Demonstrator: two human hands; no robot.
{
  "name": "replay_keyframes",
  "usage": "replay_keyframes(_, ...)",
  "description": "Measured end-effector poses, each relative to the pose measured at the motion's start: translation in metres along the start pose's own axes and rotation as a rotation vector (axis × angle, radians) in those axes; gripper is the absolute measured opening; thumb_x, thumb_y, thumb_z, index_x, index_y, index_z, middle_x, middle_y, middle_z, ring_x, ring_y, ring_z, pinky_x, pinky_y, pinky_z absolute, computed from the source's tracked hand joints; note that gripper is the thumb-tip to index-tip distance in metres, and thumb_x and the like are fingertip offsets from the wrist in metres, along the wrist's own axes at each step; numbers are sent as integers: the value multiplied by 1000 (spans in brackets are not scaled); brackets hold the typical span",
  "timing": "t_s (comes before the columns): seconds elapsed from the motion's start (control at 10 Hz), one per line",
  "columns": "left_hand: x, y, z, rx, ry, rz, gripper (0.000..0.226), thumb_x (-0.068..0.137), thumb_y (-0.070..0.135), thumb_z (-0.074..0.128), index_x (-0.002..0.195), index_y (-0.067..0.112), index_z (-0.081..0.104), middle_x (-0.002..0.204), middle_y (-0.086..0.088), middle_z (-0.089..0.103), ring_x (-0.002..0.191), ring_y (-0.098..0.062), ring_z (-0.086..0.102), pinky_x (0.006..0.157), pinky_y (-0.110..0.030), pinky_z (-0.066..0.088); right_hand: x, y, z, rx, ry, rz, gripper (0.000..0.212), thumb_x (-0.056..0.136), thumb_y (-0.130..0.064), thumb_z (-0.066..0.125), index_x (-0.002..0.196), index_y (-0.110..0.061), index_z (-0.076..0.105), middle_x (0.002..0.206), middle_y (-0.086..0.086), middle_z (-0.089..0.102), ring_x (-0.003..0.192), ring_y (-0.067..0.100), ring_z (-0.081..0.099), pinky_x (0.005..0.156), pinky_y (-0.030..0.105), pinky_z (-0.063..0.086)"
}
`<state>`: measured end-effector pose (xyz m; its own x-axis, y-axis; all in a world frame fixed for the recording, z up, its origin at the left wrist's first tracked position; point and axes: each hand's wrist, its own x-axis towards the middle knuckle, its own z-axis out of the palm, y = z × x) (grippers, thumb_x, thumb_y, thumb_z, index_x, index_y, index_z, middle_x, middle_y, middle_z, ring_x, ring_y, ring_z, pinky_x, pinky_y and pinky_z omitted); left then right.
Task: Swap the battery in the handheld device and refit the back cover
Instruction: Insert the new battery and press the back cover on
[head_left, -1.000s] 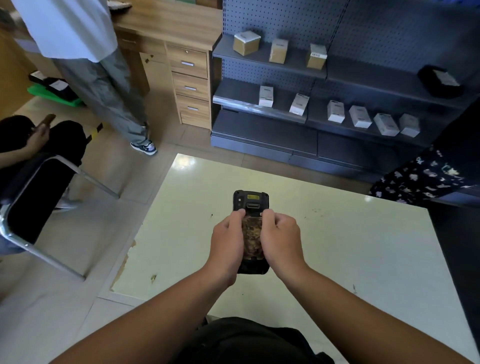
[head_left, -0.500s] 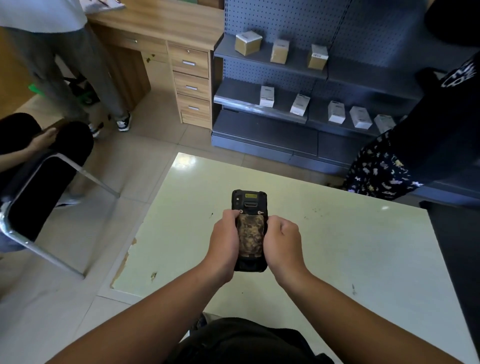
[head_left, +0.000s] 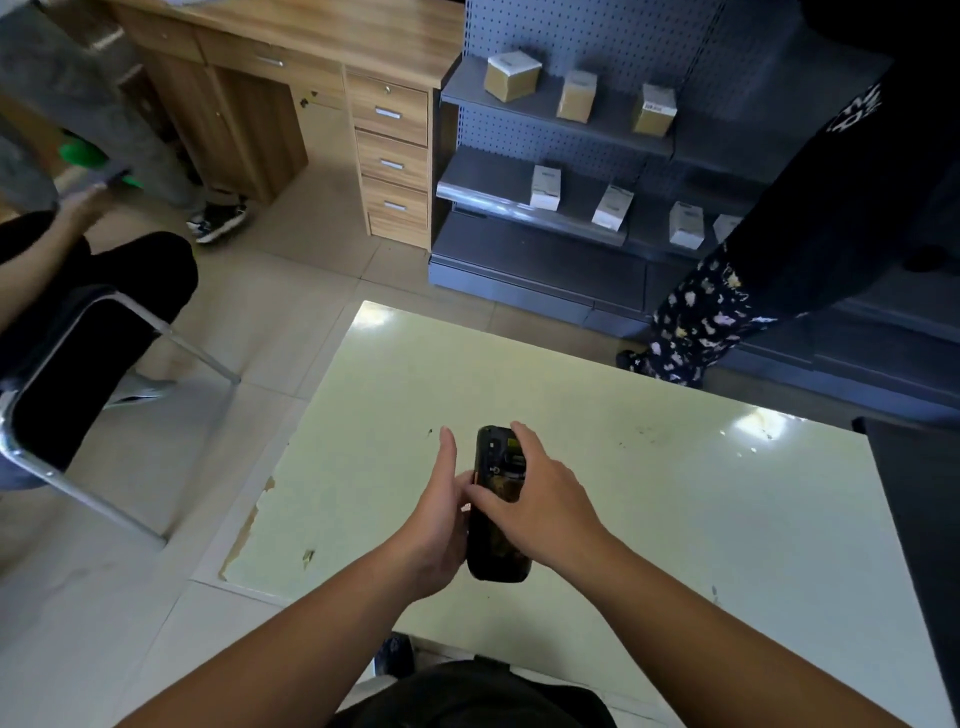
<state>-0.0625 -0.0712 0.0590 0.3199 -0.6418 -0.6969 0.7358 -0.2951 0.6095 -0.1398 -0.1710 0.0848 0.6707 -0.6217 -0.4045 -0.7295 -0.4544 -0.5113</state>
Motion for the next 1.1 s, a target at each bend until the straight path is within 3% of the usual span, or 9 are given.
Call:
replay_keyframes(0.1, 4, -1, -11, 45, -78, -39, 98, 87, 88, 15, 129, 21, 72, 129, -7, 74, 125, -25, 65, 111, -49, 48, 8, -4, -5, -4, -34, 17, 79, 78, -54, 71, 145, -36, 33, 116, 0, 67, 99, 24, 65, 82, 35, 56)
replay_keyframes(0.2, 12, 1, -25, 231, 10, -22, 93, 94, 80, 11, 117, 17, 76, 115, -8, 74, 100, -23, 70, 97, -44, 59, 15, -7, -10, -58, -20, 53, 72, 74, -55, 70, 136, -35, 39, 110, -1, 67, 93, 25, 65, 75, 34, 55)
replay_keyframes(0.3, 22, -4, -50, 502, 133, -11, 64, 104, 62, 27, 124, 16, 66, 113, -3, 70, 95, -20, 68, 100, -47, 56, 25, -9, -5, -105, -45, 98, 69, 76, -54, 71, 133, -32, 39, 106, 1, 65, 89, 25, 64, 72, 33, 54)
replay_keyframes(0.4, 26, -20, -76, 769, 154, -6, 42, 104, 54, 40, 120, 22, 63, 119, 2, 69, 103, -16, 67, 101, -44, 52, 42, -4, 14, -140, -78, 156, 67, 76, -54, 70, 130, -29, 40, 104, 1, 64, 88, 26, 64, 72, 34, 55)
replay_keyframes(0.6, 28, -39, -105, 802, 165, -50, 39, 105, 48, 44, 129, 23, 62, 126, 3, 67, 112, -16, 65, 100, -35, 50, 77, 11, 61, -249, -103, 250, 74, 80, -51, 69, 140, -24, 35, 116, 10, 51, 88, 28, 54, 72, 34, 49)
replay_keyframes(0.7, 27, -46, -116, 805, 157, -60, 38, 104, 48, 45, 128, 24, 63, 125, 4, 67, 110, -15, 65, 98, -33, 50, 89, 15, 80, -282, -81, 260, 77, 80, -50, 69, 142, -23, 33, 117, 10, 43, 93, 30, 58, 73, 37, 55)
replay_keyframes(1.0, 27, -48, -145, 826, 185, -58, 35, 104, 43, 48, 125, 21, 65, 124, 2, 68, 110, -16, 66, 100, -37, 51, 100, 25, 123, -324, -53, 260, 83, 84, -50, 68, 150, -21, 26, 124, 12, 38, 99, 32, 57, 67, 36, 50)
replay_keyframes(1.1, 29, -49, -145, 847, 168, -45, 35, 104, 42, 48, 126, 22, 65, 125, 3, 67, 109, -16, 66, 100, -37, 51, 102, 24, 119, -400, -98, 264, 90, 89, -58, 62, 158, -24, 13, 138, 14, 37, 112, 35, 56, 75, 39, 50)
